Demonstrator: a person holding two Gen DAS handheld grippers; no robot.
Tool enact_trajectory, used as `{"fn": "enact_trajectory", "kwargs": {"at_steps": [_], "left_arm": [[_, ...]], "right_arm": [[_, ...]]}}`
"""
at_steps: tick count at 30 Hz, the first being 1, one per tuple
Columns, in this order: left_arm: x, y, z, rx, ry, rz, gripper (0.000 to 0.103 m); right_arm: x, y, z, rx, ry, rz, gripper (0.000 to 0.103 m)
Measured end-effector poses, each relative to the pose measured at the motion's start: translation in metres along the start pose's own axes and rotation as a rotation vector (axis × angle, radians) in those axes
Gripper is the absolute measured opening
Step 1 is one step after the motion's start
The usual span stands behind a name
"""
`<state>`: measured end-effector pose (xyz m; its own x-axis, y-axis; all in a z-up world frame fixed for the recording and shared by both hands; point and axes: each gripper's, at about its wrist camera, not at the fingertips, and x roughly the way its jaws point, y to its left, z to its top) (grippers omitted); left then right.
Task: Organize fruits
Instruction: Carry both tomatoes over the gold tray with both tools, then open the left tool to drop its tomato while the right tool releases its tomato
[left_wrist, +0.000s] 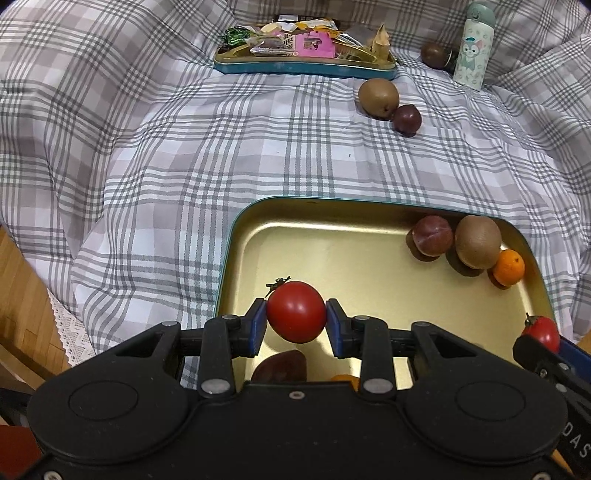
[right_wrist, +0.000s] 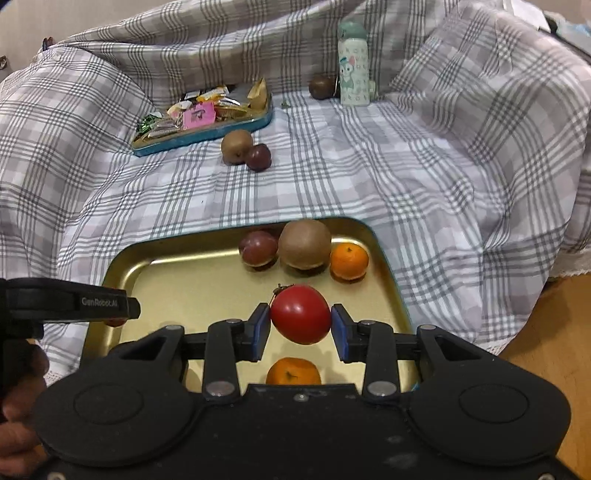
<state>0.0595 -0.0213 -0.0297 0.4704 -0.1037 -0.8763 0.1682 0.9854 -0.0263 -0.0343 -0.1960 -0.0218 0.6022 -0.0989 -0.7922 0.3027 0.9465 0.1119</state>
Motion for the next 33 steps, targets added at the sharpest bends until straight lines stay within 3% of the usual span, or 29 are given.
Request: {"fn": "enact_trajectory", "kwargs": {"at_steps": [10, 33], "left_arm": [[0.0061, 0.0010, -0.0018, 0.014, -0.006, 0.029, 0.043], [-0.0010, -0.0019, -0.0050, 0.022, -0.027, 0.009, 0.043]], "right_arm": [[0.0076, -0.0017, -0.0002, 0.006, 0.013, -0.013, 0.037], [0.0074, 0.0017, -0.0007, -0.011, 0.017, -0.005, 0.037]]}}
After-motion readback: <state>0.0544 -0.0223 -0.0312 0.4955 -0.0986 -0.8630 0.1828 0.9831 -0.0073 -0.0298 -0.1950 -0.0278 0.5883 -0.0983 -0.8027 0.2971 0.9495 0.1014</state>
